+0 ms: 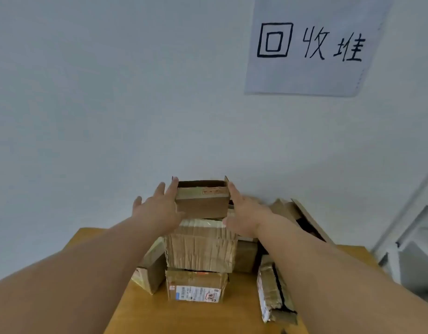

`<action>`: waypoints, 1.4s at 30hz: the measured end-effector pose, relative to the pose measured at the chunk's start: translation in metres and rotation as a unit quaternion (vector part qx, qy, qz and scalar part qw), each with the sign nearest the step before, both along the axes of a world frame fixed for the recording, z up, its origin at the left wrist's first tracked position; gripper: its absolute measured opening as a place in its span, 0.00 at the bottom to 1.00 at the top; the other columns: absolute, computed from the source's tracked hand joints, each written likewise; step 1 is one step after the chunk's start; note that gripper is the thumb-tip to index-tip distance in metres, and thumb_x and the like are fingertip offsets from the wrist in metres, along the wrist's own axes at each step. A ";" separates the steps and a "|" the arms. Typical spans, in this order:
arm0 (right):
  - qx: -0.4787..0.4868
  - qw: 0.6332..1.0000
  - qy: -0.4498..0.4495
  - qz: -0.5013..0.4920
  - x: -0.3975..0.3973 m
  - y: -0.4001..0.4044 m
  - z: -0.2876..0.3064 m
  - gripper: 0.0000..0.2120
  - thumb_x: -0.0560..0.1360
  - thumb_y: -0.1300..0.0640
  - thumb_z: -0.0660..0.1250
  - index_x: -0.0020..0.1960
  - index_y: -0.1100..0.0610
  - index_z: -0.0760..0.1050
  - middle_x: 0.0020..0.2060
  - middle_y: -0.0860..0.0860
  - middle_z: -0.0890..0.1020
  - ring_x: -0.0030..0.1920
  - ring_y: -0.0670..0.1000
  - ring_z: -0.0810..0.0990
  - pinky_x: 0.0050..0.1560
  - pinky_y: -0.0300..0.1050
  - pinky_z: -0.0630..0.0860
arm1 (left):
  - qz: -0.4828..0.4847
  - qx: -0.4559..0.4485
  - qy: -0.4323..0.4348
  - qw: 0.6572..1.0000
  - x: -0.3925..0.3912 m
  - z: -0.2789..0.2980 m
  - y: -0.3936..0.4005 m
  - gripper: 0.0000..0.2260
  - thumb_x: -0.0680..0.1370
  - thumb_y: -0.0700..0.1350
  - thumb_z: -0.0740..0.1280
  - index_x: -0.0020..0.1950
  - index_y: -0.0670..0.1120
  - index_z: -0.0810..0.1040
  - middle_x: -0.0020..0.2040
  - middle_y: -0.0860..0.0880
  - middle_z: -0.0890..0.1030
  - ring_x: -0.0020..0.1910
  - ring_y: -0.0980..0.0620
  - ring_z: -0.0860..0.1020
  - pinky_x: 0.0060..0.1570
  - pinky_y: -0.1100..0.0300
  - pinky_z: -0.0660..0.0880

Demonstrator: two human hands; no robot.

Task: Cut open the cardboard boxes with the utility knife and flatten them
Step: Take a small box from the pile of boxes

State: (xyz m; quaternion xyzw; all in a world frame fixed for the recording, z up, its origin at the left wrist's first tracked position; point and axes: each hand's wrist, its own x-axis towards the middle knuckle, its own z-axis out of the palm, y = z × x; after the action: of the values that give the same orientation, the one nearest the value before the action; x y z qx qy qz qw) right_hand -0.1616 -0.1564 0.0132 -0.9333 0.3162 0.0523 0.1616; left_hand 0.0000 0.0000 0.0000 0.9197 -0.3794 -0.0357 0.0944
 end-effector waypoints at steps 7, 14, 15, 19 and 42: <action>0.008 0.989 -0.148 -0.019 0.014 0.002 -0.020 0.22 0.79 0.55 0.62 0.67 0.46 0.56 0.59 0.51 0.77 0.53 0.54 0.78 0.54 0.56 0.80 | -0.028 -0.049 -0.095 0.994 -0.005 -0.017 -0.001 0.20 0.81 0.52 0.57 0.72 0.52 0.59 0.61 0.53 0.77 0.56 0.52 0.78 0.74 0.43 0.47; -0.057 0.960 -0.274 -0.008 0.003 0.001 -0.032 0.09 0.81 0.50 0.62 0.50 0.45 0.60 0.41 0.42 0.73 0.41 0.48 0.75 0.35 0.44 0.71 | -0.039 -0.202 -0.127 0.970 -0.005 -0.027 -0.001 0.04 0.82 0.52 0.56 0.49 0.54 0.65 0.33 0.57 0.73 0.32 0.63 0.68 0.63 0.48 0.69; -0.063 0.955 -0.291 -0.009 -0.002 0.003 -0.034 0.09 0.81 0.50 0.61 0.50 0.45 0.60 0.40 0.42 0.72 0.40 0.48 0.75 0.34 0.43 0.69 | -0.042 -0.224 -0.133 0.965 -0.009 -0.028 0.000 0.04 0.82 0.52 0.56 0.49 0.55 0.64 0.34 0.58 0.72 0.33 0.64 0.67 0.60 0.48 0.71; -0.078 0.939 -0.335 -0.017 -0.022 0.015 -0.040 0.15 0.79 0.48 0.64 0.62 0.48 0.63 0.51 0.47 0.79 0.48 0.52 0.80 0.47 0.52 0.80 | -0.047 -0.291 -0.158 0.942 -0.031 -0.030 0.004 0.04 0.82 0.53 0.57 0.49 0.56 0.63 0.36 0.61 0.69 0.34 0.62 0.68 0.53 0.48 0.76; 0.053 0.969 -0.241 -0.014 -0.178 0.153 -0.185 0.48 0.55 0.49 0.83 0.68 0.44 0.62 0.57 0.42 0.72 0.57 0.48 0.74 0.60 0.52 0.74 | -0.076 -0.243 0.146 0.956 -0.154 -0.167 0.147 0.22 0.77 0.65 0.59 0.60 0.50 0.70 0.54 0.48 0.76 0.48 0.49 0.76 0.49 0.49 0.76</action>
State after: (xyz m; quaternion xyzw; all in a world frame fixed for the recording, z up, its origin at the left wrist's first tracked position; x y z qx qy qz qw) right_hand -0.3398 -0.0032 -0.1714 -0.9042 0.2777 -0.1595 0.2825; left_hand -0.1540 0.1465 -0.1665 0.8219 -0.4278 -0.0831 0.3667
